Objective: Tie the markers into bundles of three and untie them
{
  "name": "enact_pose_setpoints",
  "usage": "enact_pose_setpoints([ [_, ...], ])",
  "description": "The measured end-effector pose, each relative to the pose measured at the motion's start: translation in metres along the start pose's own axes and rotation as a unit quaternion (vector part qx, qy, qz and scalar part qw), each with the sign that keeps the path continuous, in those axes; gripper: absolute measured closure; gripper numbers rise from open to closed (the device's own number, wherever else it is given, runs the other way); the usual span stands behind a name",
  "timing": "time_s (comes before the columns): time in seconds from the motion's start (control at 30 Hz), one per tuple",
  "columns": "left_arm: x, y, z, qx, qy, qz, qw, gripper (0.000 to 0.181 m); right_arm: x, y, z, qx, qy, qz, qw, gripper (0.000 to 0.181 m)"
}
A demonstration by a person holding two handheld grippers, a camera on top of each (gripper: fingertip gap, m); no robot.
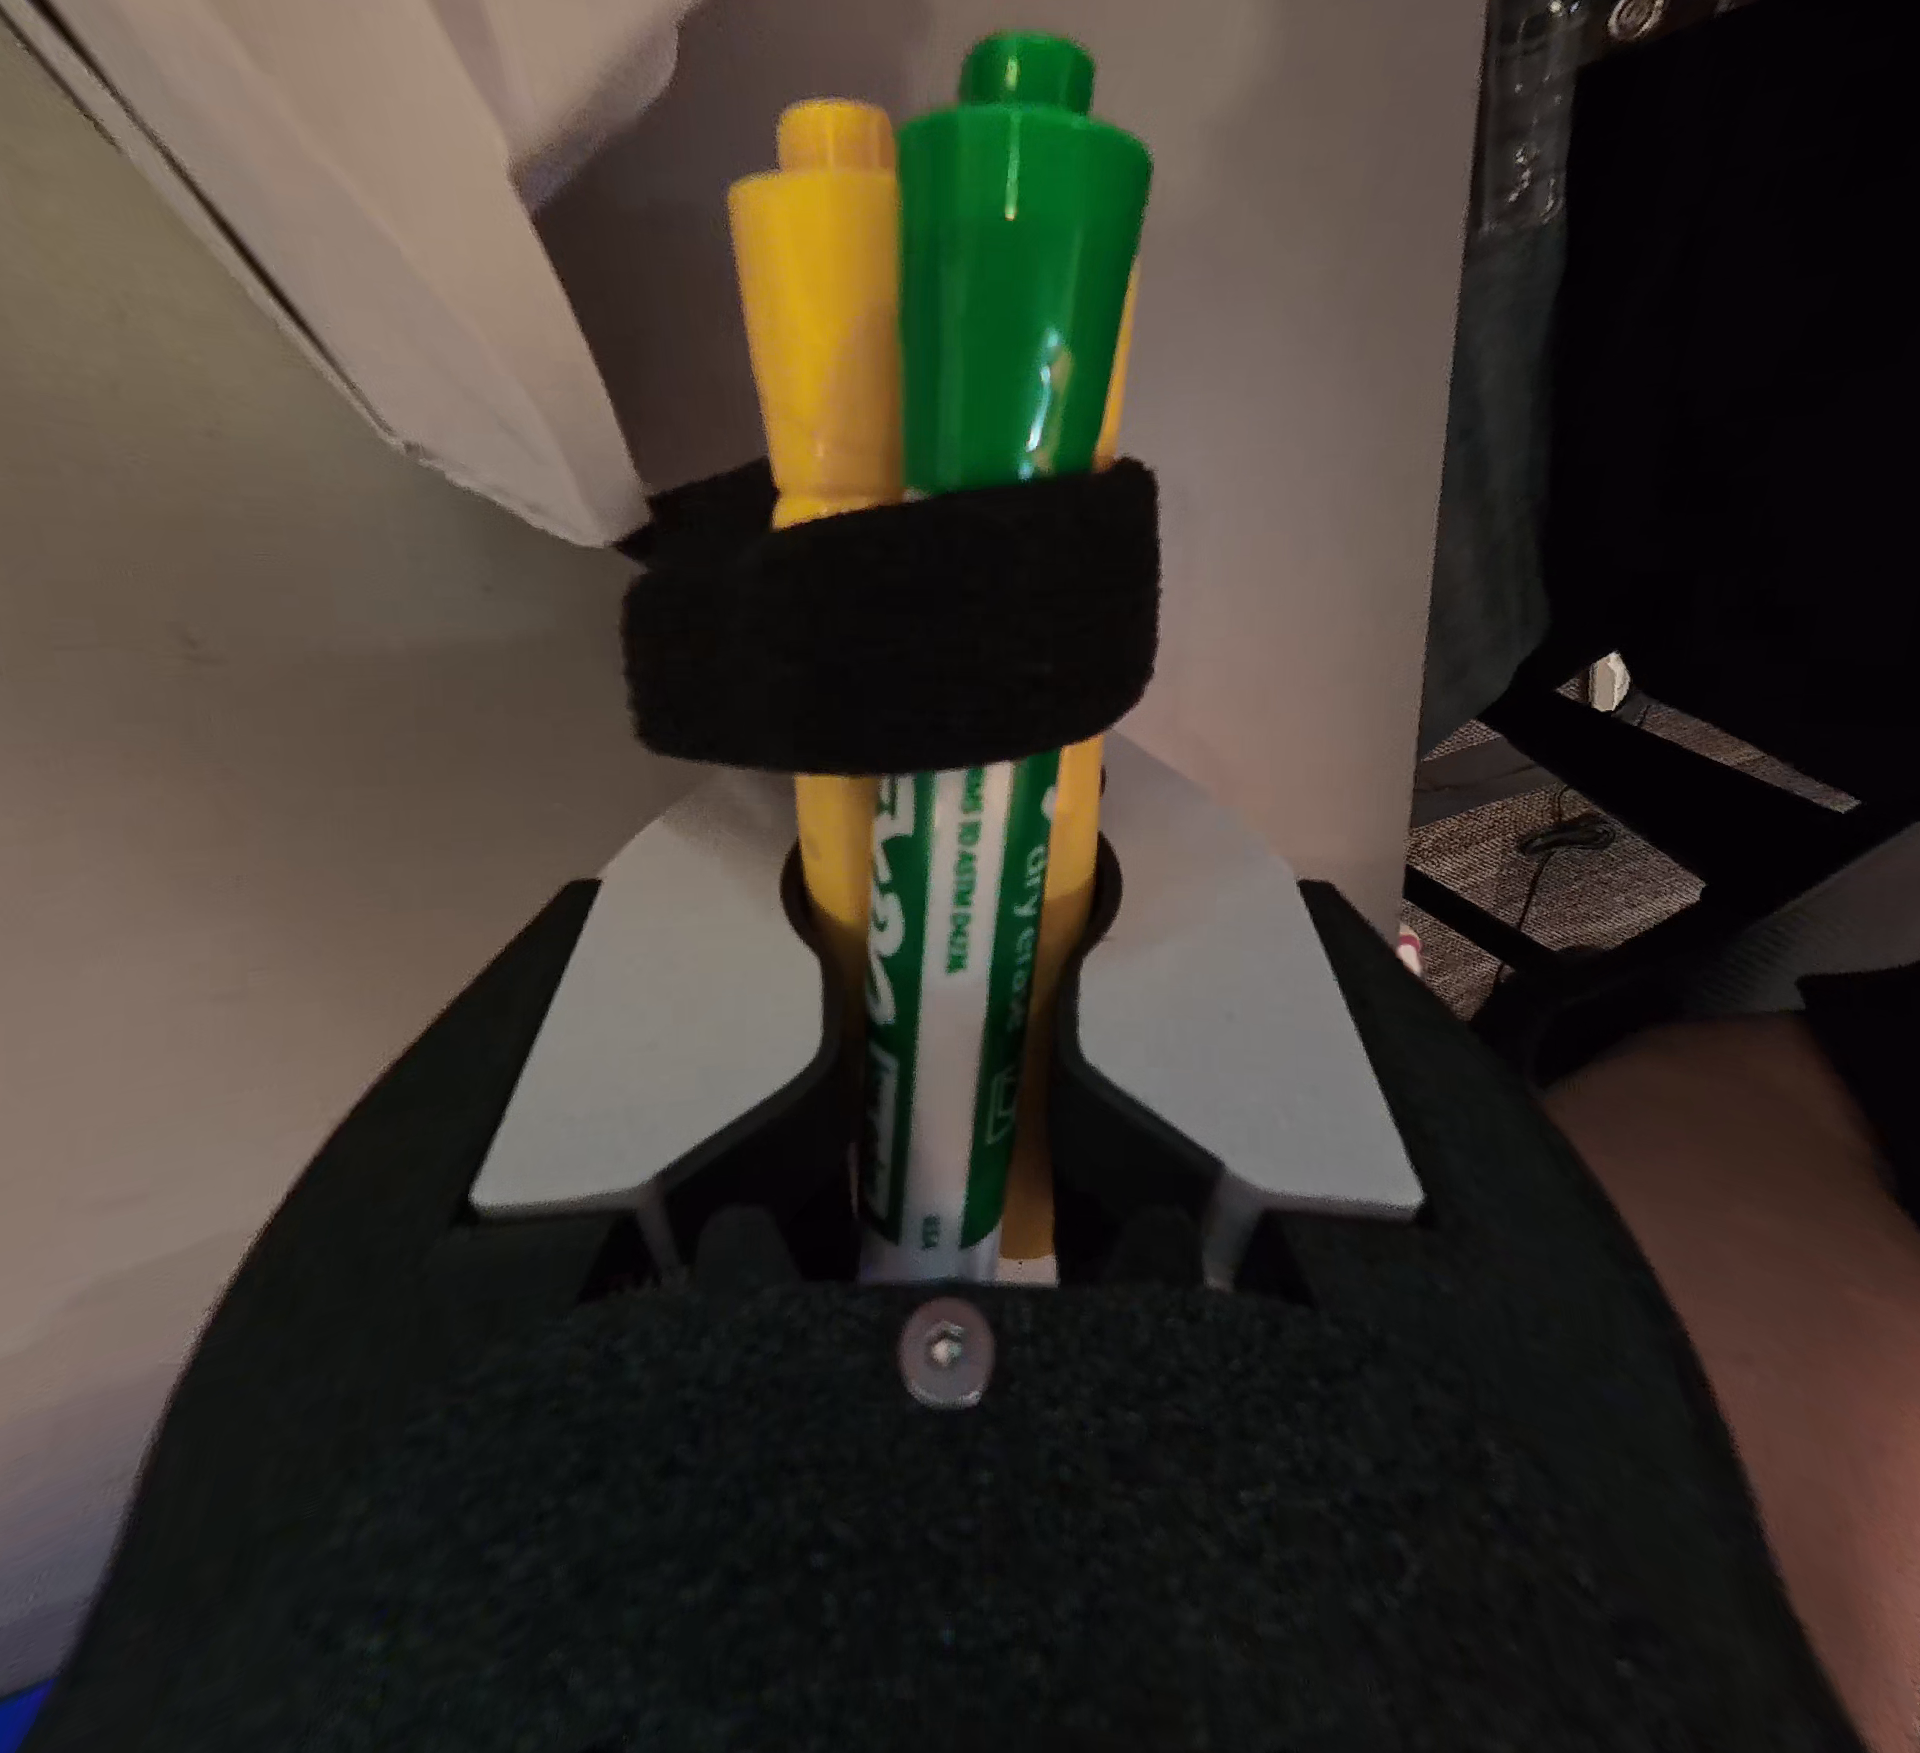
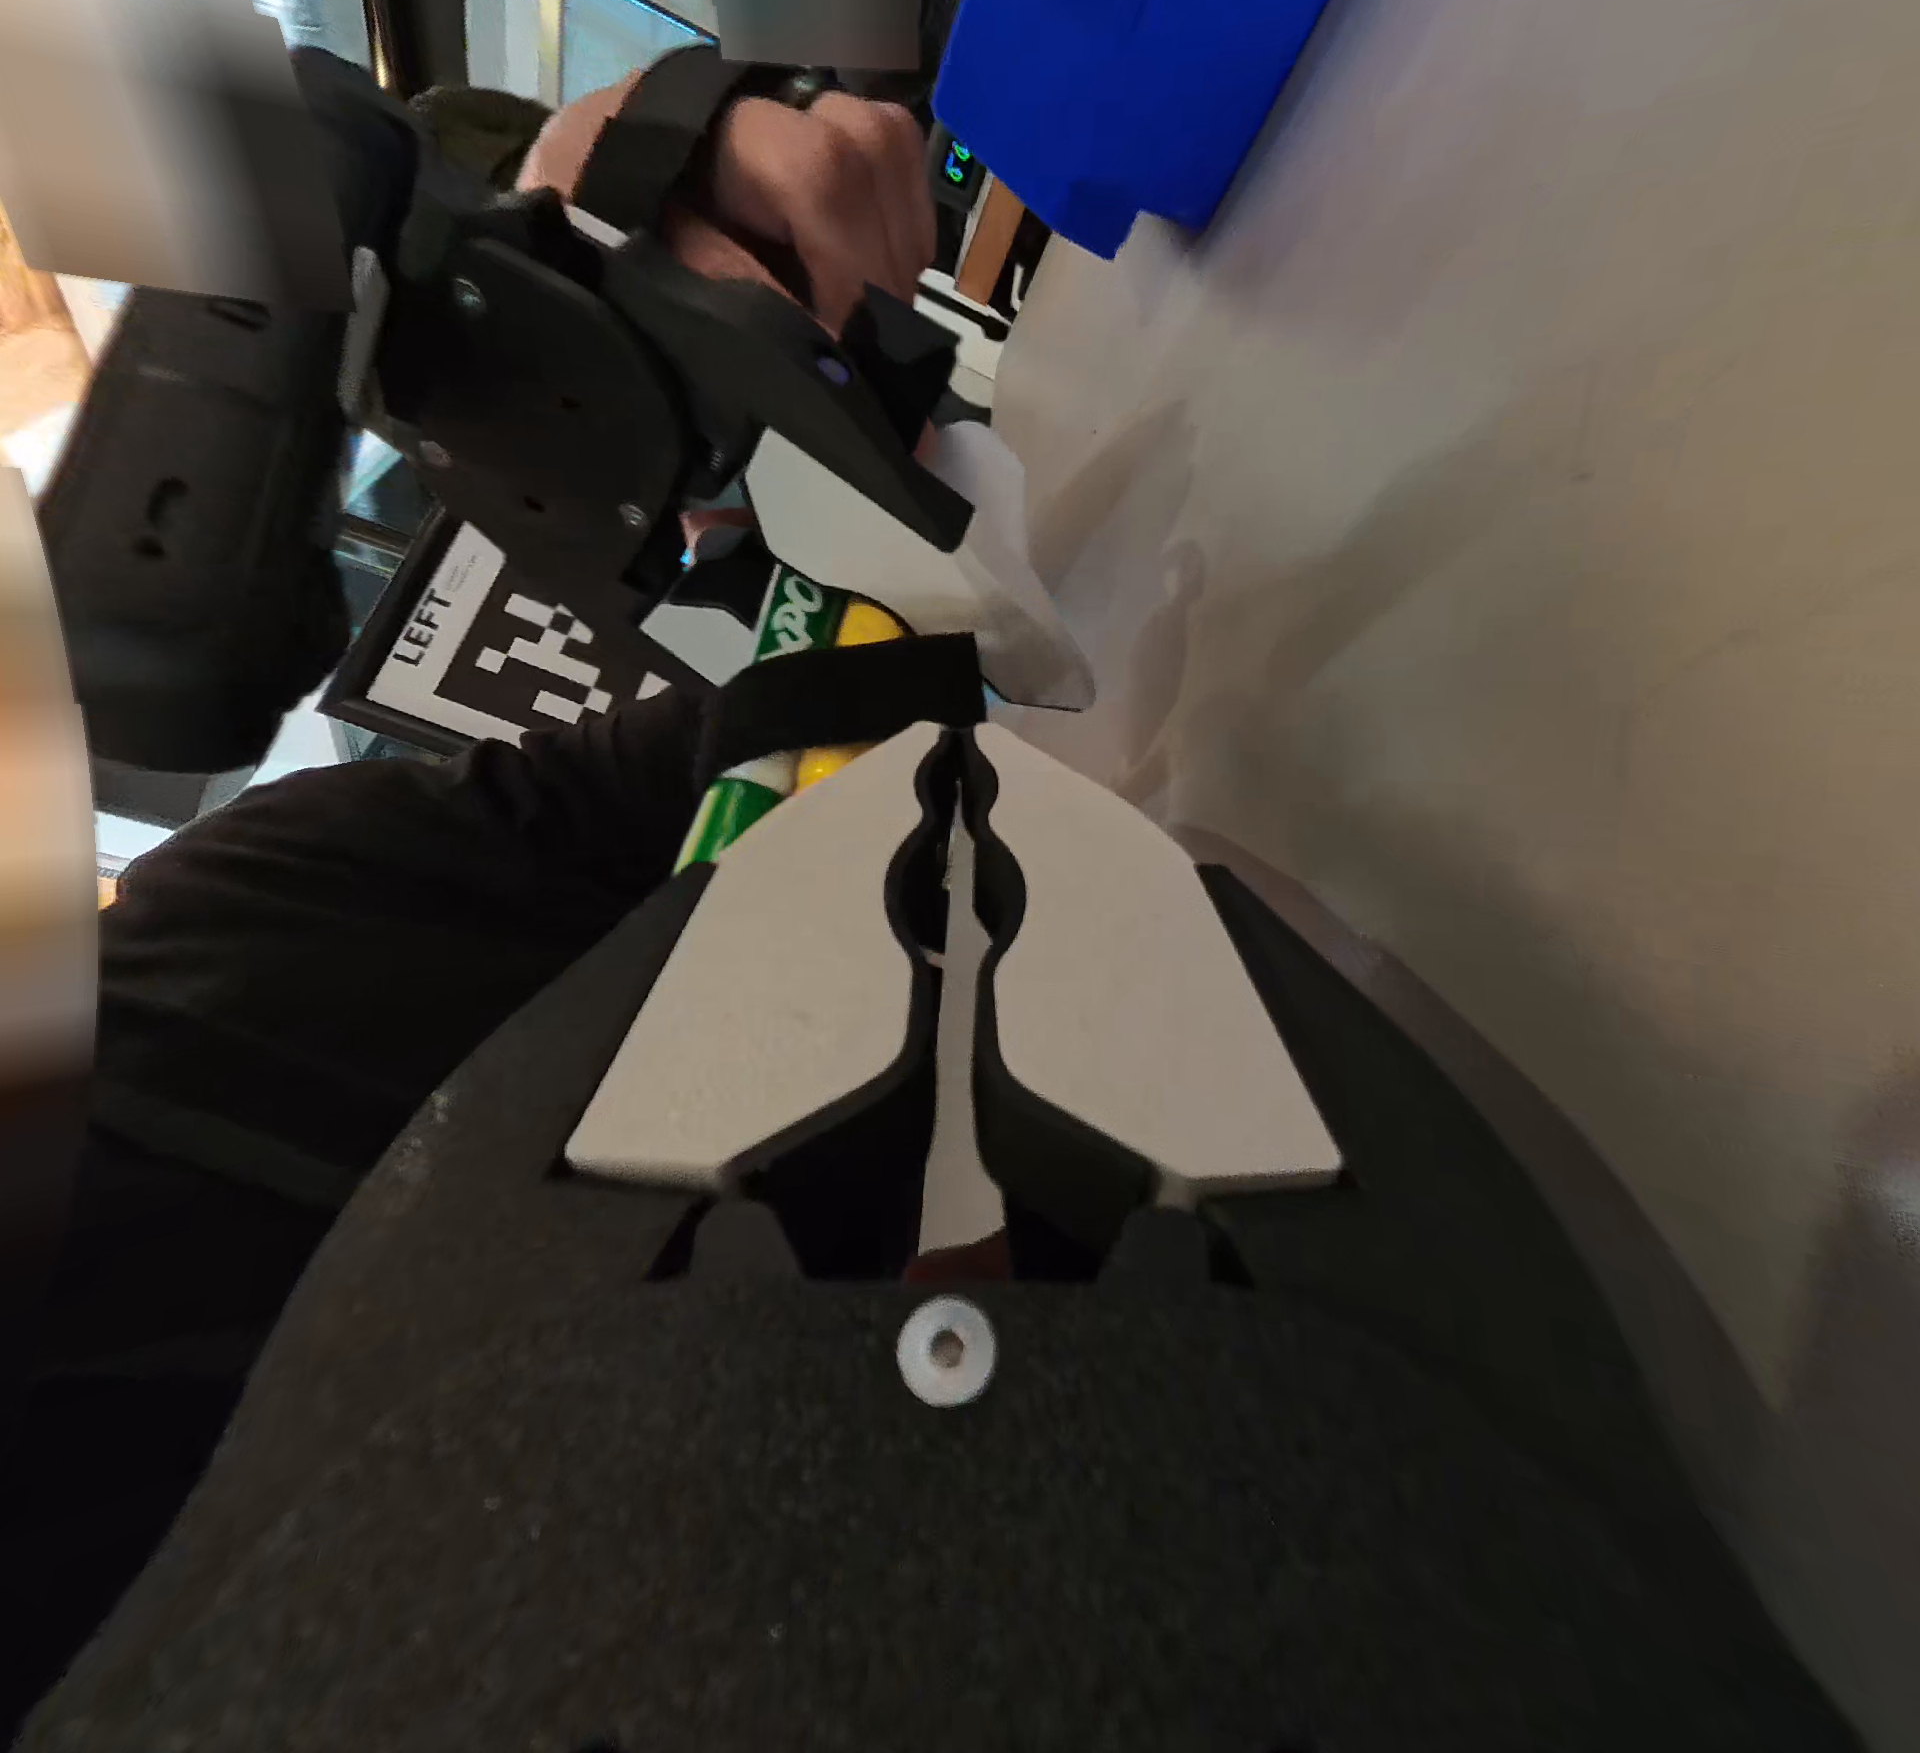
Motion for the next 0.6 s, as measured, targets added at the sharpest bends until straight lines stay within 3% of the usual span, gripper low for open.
enact_pose_setpoints([
  [0.2, -0.0014, 0.0027, 0.0010, 0.000, 0.009, -0.009, 1.000, 0.140, -0.0068, -0.0036, -0.0049, 0.018, 0.003, -0.029, 0.999, 0.181],
  [0.43, -0.0017, 0.0007, 0.0025, -0.003, 0.012, -0.008, 1.000, 0.140, -0.0077, -0.0037, -0.0047, 0.047, -0.067, 0.024, 0.996, 0.180],
  [0.6, -0.0028, 0.0013, 0.0014, -0.001, 0.016, -0.014, 1.000, 0.140, -0.0059, -0.0033, -0.0077, 0.063, -0.040, 0.025, 0.997, 0.181],
])
Point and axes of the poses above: each gripper's, where its closed fingertips meet, z out along the fingers, y out of its underside, x = y × z across the jaws, the point moved 9 cm from there along -z, back along the fingers, and after that the axes turned 3 degrees about -x, right-handed, at the moved point
